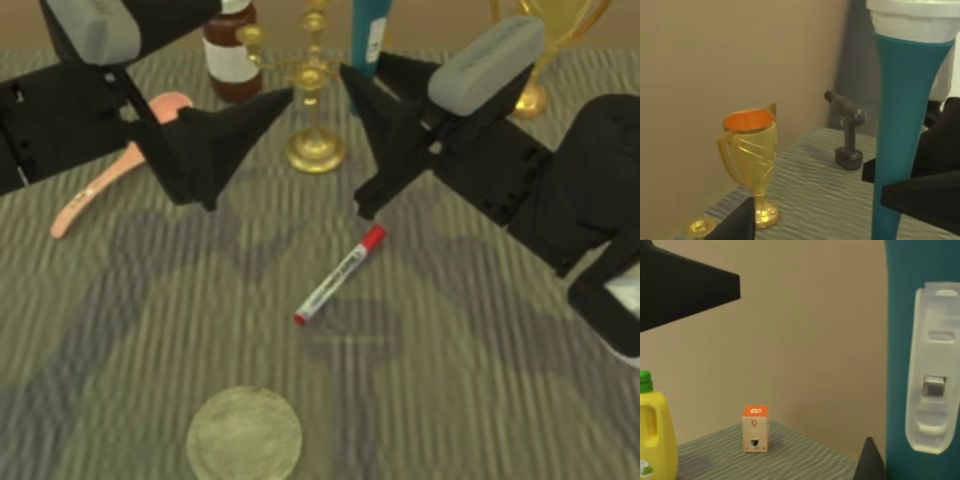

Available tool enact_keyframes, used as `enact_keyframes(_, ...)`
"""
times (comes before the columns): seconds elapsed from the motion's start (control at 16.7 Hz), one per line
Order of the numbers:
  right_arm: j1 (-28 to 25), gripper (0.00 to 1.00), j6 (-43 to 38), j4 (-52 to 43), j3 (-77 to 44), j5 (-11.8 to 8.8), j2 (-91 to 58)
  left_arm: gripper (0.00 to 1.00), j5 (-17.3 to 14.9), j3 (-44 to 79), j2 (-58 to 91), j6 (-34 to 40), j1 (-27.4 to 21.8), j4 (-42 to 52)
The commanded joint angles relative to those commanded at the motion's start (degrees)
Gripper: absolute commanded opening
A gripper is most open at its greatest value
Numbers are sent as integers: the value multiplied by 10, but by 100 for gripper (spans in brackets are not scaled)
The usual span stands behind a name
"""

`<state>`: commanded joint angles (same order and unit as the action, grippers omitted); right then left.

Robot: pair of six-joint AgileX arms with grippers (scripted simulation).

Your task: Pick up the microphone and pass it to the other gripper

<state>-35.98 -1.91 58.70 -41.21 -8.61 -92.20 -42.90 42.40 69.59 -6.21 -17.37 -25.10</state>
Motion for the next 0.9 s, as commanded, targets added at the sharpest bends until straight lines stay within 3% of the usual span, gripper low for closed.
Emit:
enact_keyframes(0.48,0,0,0,0,0,0,0,100,-4,14,25,0,-8,-6)
enact_keyframes(0.9,0,0,0,0,0,0,0,100,81,124,165,3,-97,-40)
